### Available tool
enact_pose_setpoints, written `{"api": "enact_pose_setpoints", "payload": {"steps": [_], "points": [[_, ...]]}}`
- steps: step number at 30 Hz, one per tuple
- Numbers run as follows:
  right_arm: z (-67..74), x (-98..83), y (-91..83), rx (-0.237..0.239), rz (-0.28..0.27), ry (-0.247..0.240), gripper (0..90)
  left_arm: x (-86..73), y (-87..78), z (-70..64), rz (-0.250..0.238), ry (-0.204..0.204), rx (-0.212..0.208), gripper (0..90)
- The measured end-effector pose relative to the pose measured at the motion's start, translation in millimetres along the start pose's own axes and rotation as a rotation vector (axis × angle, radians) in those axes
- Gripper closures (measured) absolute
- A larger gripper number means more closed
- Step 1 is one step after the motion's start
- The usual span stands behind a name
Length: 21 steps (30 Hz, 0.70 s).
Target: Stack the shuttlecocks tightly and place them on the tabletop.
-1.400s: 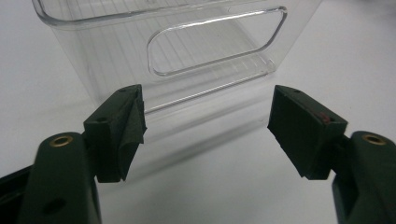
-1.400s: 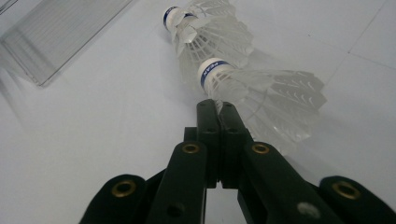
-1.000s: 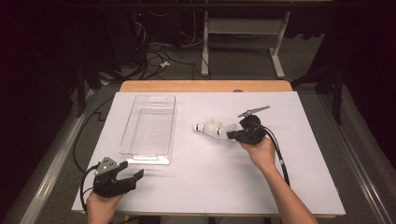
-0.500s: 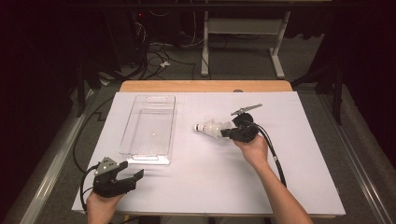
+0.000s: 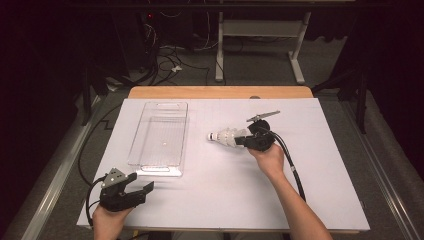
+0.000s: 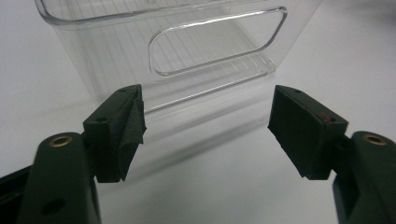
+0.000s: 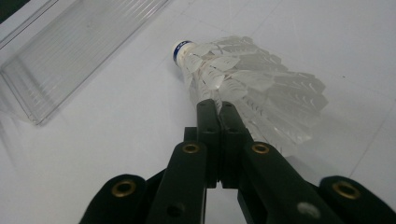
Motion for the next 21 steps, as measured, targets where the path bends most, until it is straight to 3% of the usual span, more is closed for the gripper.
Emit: {"api": "enact_pose_setpoints", "payload": {"steps": [21], "points": [[3.6,0.6,11.3,0.009,0.014,0.002,90.0,-0.1,-0.6,0.6,0.002,0.001,-0.001,27.9]]}}
Point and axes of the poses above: each handheld gripper's, and its own axes: y roughly forward along the jaws, x roughly out of its top, z roughly to its left, the point moved 4 cm from there along y, roughly forward along the jaws, and after that the axes turned 12 degrees about -z, right-handed, at the moved point
